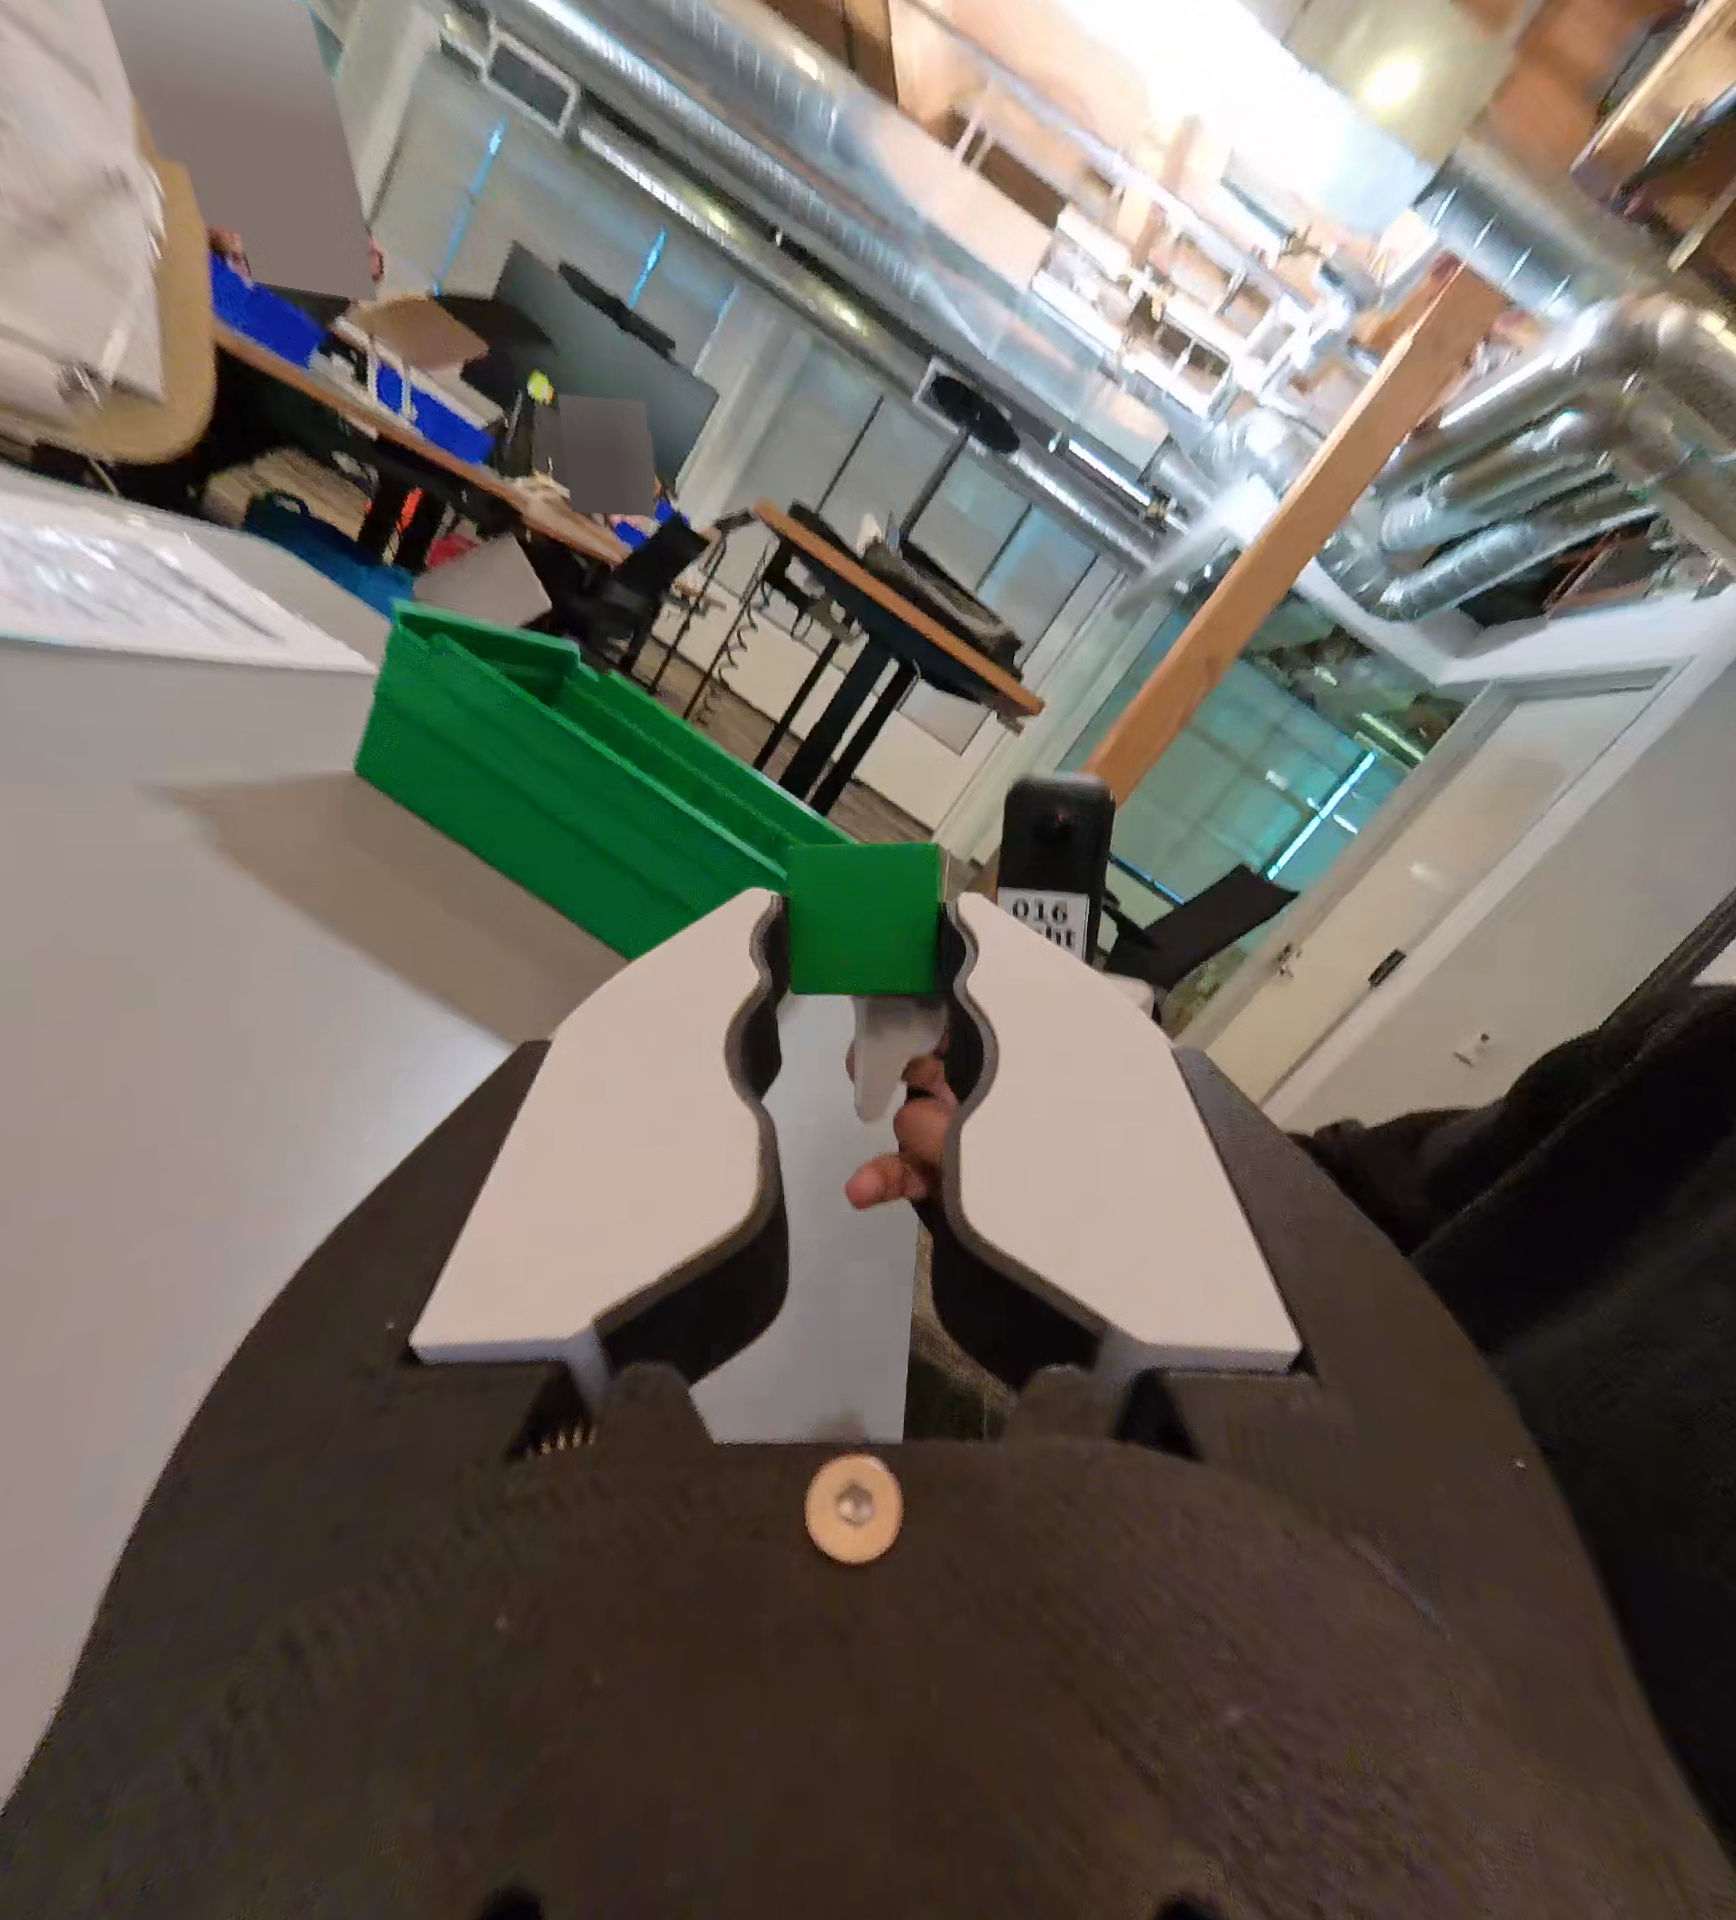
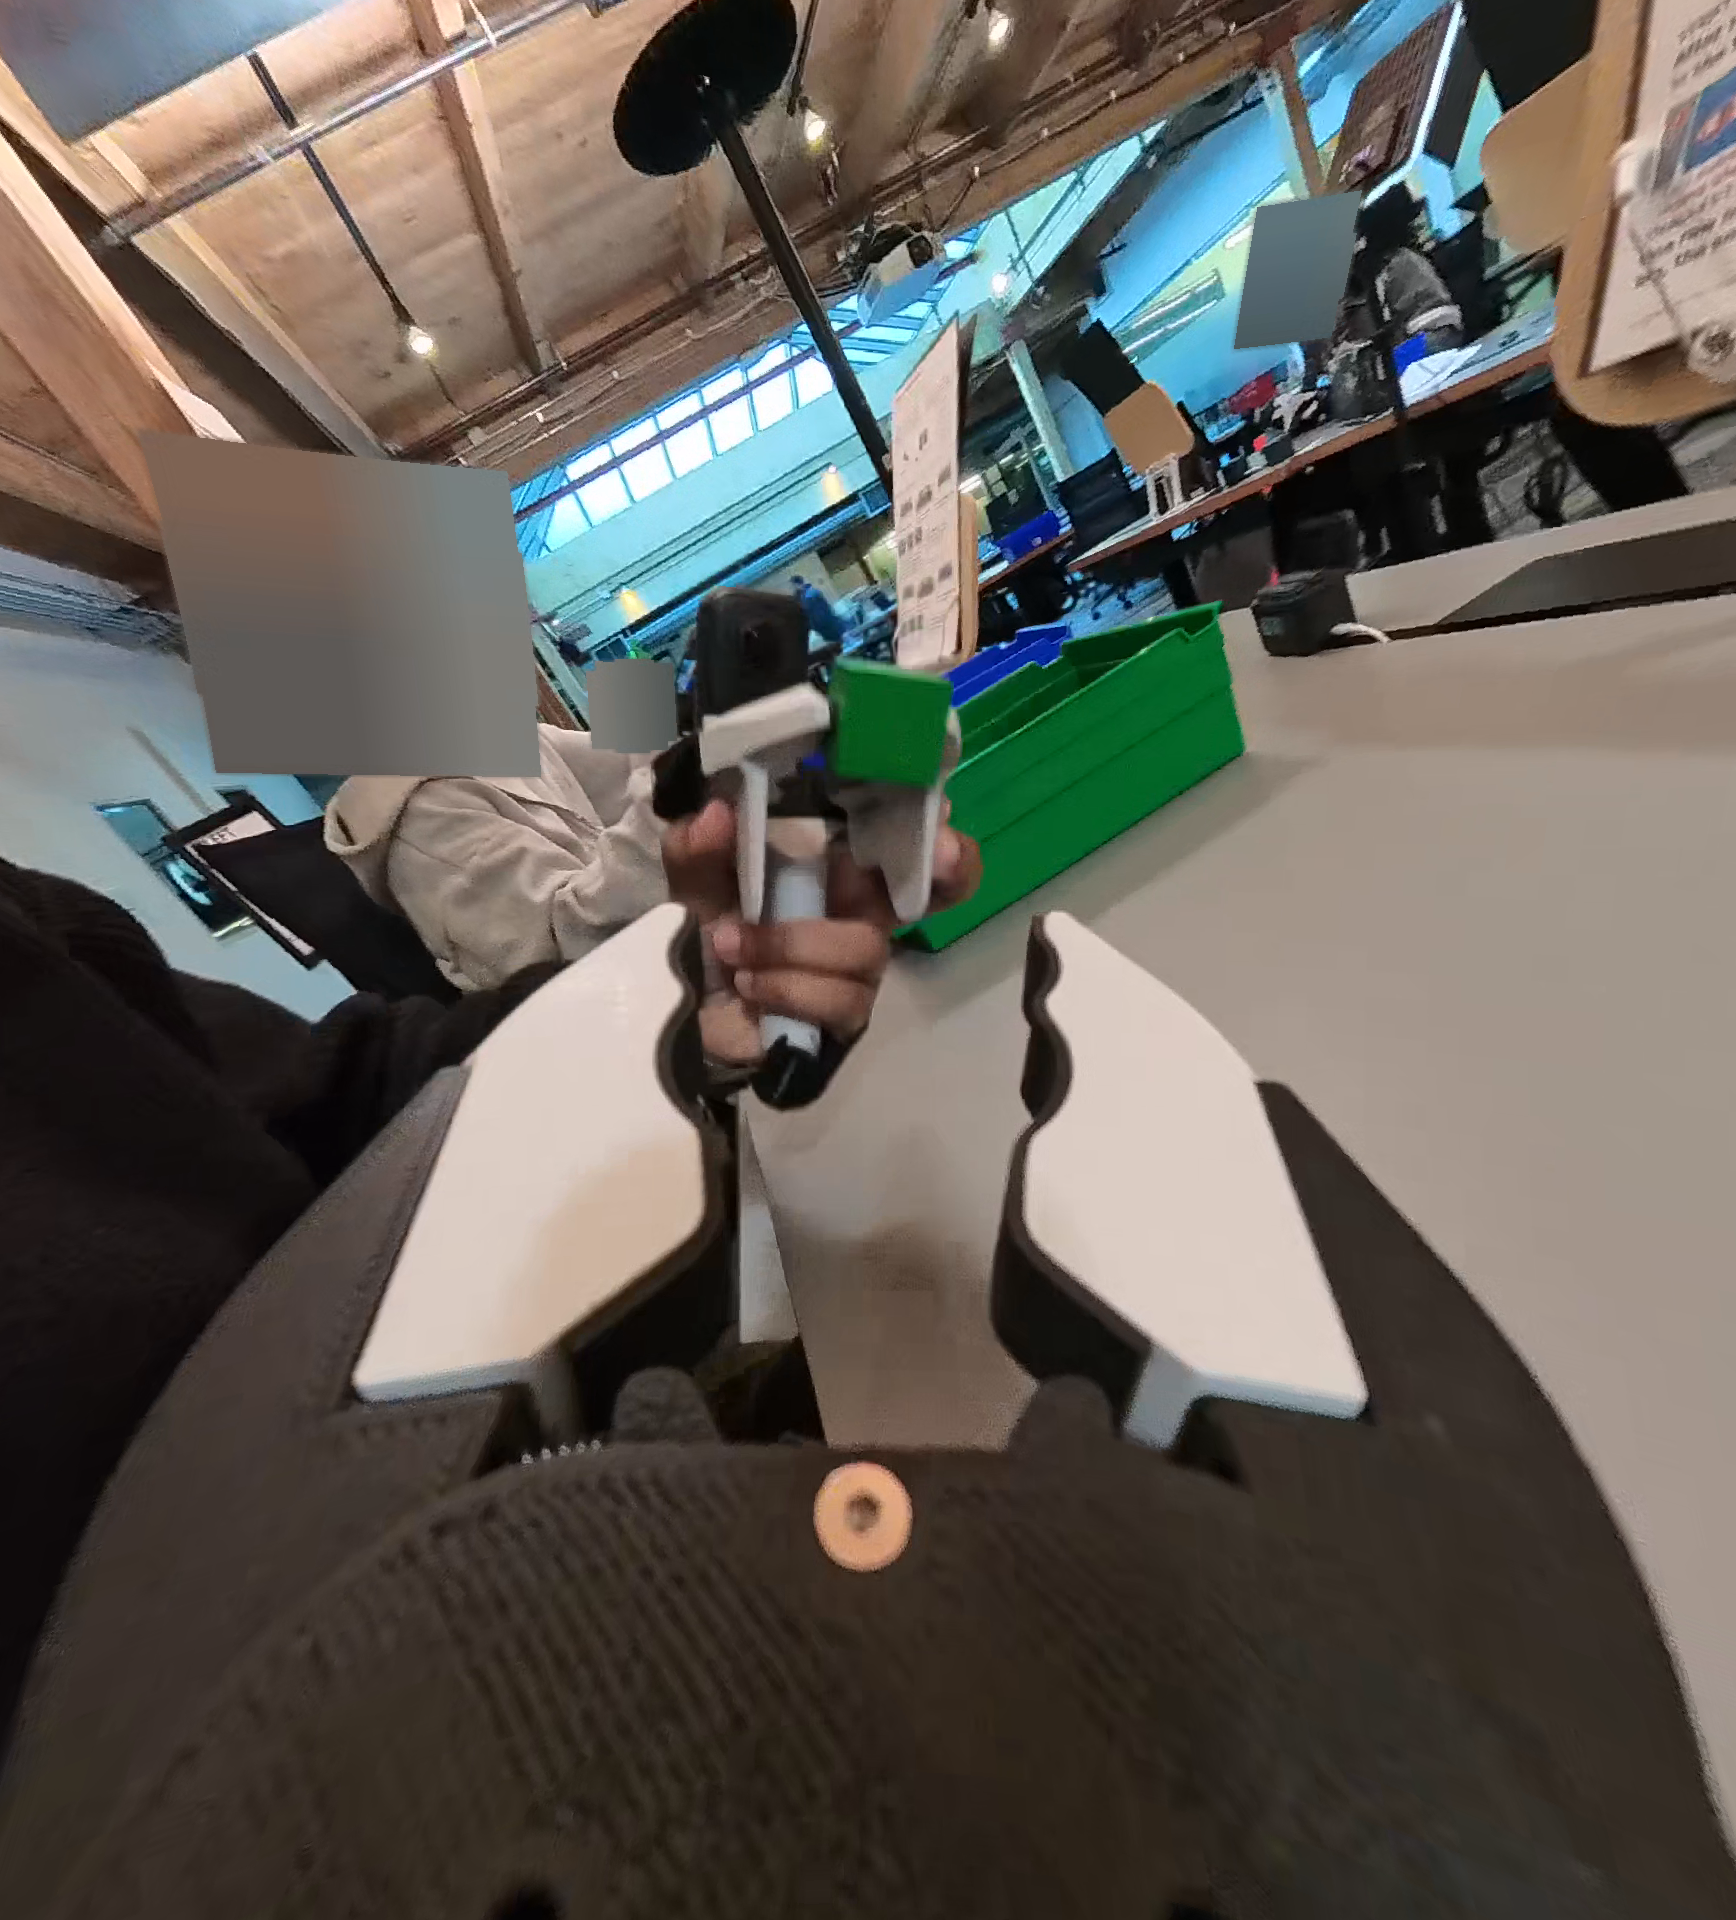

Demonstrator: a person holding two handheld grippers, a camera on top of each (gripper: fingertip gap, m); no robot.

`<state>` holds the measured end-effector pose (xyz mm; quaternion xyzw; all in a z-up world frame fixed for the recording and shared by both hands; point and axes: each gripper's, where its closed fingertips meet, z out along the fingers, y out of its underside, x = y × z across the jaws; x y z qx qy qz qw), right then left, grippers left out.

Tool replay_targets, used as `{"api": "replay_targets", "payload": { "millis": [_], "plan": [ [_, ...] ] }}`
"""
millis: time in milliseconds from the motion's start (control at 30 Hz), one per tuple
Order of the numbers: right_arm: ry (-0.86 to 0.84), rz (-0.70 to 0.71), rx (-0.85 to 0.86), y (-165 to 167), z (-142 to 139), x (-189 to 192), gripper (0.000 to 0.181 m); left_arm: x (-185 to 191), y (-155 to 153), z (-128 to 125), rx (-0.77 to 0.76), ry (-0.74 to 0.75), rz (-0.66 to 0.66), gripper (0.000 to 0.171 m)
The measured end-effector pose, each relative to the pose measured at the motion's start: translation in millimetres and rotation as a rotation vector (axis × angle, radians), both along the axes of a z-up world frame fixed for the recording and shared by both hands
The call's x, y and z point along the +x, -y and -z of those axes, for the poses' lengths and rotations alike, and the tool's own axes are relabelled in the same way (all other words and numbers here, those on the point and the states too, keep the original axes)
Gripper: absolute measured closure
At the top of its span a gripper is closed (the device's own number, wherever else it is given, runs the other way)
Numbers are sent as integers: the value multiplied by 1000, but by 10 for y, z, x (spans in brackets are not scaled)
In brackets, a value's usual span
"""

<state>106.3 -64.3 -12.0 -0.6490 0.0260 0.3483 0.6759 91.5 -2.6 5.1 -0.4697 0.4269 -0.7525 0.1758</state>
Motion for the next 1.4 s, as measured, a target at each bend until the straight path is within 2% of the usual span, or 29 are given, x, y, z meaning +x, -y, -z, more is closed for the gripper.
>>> {"api": "replay_targets", "payload": {
  "millis": [133, 233, 333, 533, 667, 833, 1067, 1400],
  "plan": [
    [10, -12, -62, 3, 260, 131, 126, 59, 277, 246, -3, -23, 78, 144],
    [41, 86, -116, -45, 436, 359, 127, 106, 333, 358, 30, -38, 83, 144],
    [8, 53, -101, -59, 434, 374, 129, 123, 380, 448, 8, -52, 99, 144],
    [-4, -55, -80, -92, 418, 141, 132, 182, 395, 669, 30, -99, 121, 143],
    [-95, -10, -77, -150, 425, 184, 135, 179, 356, 623, -69, -89, 124, 143],
    [-265, -25, -47, -168, 398, 178, 141, 163, 348, 554, -174, -68, 129, 144],
    [-174, -49, -55, -189, 400, 39, 140, 159, 381, 561, -183, -70, 135, 143],
    [-203, -59, -60, -180, 404, 51, 144, 149, 438, 568, -163, -73, 150, 143]
  ]
}}
